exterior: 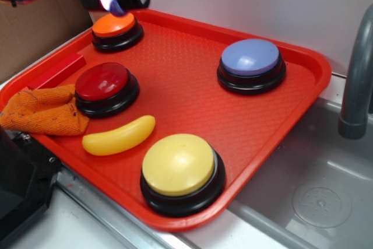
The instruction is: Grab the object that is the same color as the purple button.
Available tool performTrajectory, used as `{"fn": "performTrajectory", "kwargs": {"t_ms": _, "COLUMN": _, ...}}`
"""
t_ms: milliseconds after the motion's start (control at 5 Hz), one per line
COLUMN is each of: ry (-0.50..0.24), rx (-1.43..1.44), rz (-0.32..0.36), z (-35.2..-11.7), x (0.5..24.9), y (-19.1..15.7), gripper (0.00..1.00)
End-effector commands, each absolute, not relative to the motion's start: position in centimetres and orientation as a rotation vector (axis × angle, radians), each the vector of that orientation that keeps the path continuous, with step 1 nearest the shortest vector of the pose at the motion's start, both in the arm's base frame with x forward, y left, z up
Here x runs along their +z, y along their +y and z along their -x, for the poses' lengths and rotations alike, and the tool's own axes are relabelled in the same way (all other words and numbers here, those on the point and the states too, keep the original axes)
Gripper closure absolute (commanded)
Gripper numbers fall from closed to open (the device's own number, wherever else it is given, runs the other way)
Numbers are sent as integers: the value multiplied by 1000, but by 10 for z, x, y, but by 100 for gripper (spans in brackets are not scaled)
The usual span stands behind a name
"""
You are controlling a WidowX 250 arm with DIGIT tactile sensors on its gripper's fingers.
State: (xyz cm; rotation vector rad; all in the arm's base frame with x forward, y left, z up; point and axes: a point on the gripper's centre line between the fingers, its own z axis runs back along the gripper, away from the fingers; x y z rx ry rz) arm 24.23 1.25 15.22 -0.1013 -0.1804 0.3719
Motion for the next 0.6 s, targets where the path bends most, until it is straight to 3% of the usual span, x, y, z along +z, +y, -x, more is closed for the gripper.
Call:
{"fn": "performTrajectory", "kwargs": {"t_ms": 0, "ry": -282, "rx": 208, "rz": 200, "z": -229, "x": 230, "y": -18, "gripper": 100}}
{"fn": "performTrajectory", "kwargs": {"t_ms": 200, "ry": -286, "rx": 185, "rz": 215, "z": -226, "x": 231, "y": -30, "gripper": 100}}
{"fn": "performTrajectory", "kwargs": {"t_ms": 400, "ry": -223, "rx": 183, "rz": 218, "z": -225, "x": 220, "y": -32, "gripper": 100}}
